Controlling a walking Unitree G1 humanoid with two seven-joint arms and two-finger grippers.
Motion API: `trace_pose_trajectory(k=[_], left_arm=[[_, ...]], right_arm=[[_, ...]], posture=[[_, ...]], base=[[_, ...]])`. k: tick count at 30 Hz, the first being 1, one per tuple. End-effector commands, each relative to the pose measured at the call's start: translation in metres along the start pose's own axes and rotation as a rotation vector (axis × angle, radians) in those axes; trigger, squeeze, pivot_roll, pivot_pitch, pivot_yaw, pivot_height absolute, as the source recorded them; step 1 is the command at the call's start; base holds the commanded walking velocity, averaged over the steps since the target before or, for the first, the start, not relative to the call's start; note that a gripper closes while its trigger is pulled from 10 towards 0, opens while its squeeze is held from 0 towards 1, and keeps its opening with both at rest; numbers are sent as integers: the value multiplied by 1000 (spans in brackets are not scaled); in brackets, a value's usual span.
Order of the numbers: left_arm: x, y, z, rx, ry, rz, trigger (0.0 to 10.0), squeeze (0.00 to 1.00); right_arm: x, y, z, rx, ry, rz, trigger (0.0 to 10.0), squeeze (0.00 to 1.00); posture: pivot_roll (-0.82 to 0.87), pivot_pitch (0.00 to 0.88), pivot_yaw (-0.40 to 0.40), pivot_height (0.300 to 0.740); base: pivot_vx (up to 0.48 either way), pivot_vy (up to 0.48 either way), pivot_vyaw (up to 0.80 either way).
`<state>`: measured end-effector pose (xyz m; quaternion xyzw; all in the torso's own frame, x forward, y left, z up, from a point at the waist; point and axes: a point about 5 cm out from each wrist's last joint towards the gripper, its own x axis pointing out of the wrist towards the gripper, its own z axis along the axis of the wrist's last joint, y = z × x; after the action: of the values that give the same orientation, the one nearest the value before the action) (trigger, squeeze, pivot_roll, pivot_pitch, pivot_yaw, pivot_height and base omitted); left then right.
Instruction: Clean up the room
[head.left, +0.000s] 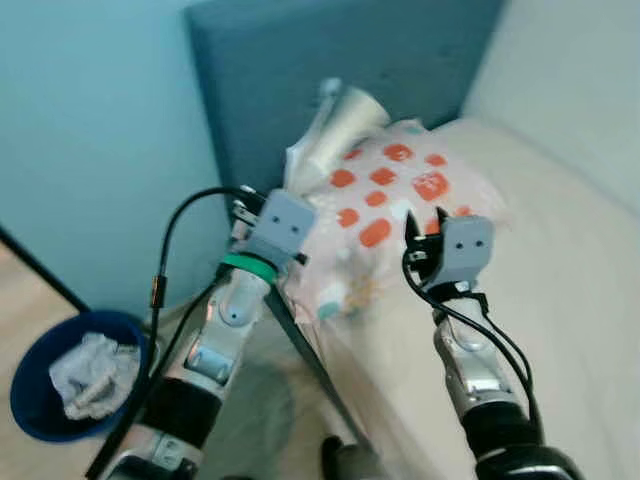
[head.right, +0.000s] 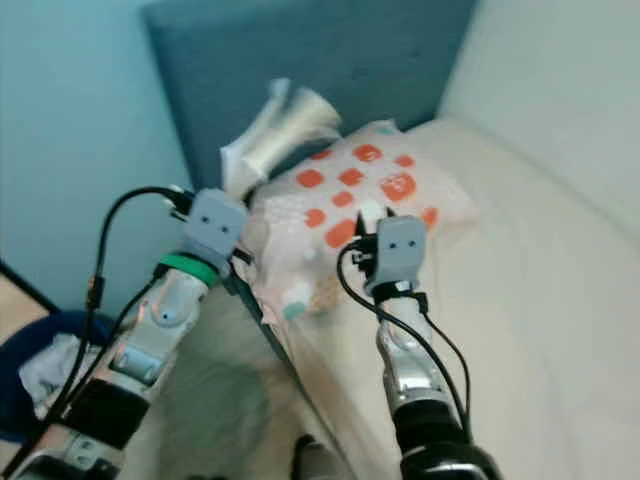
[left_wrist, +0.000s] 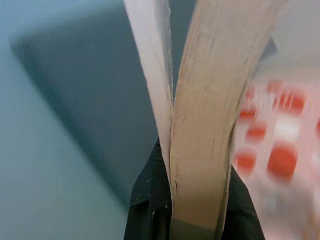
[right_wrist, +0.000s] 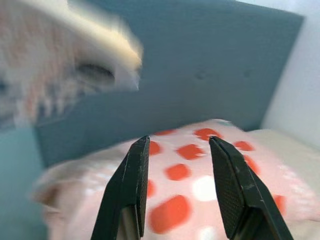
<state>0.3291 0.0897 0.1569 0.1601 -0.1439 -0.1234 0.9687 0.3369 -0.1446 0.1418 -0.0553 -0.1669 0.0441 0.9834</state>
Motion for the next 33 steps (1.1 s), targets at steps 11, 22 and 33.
trace_pose_trajectory(k=[11, 22, 33], left_arm=[[-23, -3, -41, -291, 252, -40, 10000, 0], [-12, -7, -28, -389, 242, -56, 10000, 0], [-8, -5, -25, -414, 241, -49, 10000, 0]], right_arm=[[-15, -8, -21, -43, 90, -35, 10000, 0], [-17, -9, -23, -47, 108, -42, 10000, 0], [-15, -7, -23, -36, 106, -36, 10000, 0]], posture=[[-131, 80, 56, 740], [-141, 75, 56, 740], [-136, 73, 54, 740]], base=[[0, 0, 0], [0, 0, -206], [0, 0, -364]])
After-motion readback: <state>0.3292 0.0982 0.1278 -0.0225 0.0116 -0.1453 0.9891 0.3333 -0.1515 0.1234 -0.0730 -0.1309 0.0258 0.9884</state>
